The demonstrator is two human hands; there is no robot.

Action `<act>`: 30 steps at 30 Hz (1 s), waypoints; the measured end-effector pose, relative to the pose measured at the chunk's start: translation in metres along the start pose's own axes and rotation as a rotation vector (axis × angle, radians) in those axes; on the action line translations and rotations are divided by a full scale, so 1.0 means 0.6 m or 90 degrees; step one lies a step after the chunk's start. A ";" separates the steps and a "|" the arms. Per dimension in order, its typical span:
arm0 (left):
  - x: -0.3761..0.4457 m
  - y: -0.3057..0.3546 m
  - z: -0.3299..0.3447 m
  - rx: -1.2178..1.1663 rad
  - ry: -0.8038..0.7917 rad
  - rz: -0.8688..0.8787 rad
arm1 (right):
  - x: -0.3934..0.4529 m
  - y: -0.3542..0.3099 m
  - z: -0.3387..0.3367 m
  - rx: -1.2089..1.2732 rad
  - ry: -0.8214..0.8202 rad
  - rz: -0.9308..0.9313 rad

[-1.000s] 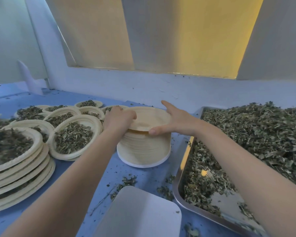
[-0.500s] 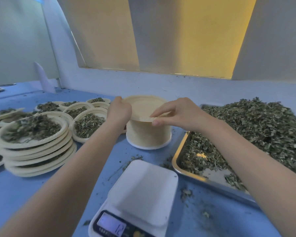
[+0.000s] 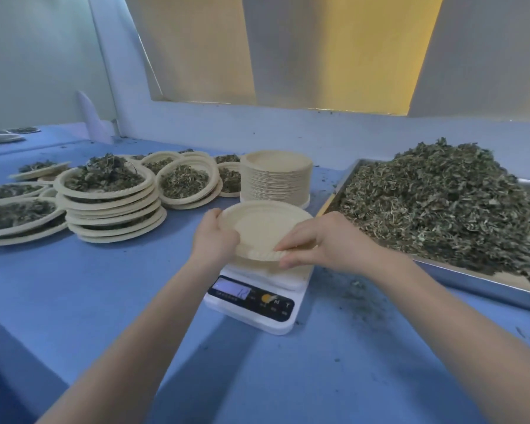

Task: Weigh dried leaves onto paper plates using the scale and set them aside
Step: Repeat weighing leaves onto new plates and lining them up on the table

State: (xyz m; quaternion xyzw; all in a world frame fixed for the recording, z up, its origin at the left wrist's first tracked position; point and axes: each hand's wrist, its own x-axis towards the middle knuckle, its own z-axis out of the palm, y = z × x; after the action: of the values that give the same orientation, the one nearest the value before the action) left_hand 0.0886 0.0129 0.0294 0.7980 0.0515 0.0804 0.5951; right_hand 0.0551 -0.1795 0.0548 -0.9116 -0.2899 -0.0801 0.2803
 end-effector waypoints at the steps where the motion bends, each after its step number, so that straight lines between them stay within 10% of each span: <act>1: 0.000 -0.008 -0.001 0.017 -0.003 -0.006 | -0.003 0.002 0.005 -0.004 -0.007 0.011; 30: 0.018 0.013 0.003 0.115 0.004 0.143 | 0.040 -0.018 0.022 0.094 0.053 -0.023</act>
State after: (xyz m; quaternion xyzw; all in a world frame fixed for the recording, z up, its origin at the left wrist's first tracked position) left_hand 0.0994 0.0111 0.0370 0.8488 -0.0291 0.1441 0.5078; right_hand 0.0685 -0.1531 0.0564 -0.8790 -0.2994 -0.1012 0.3570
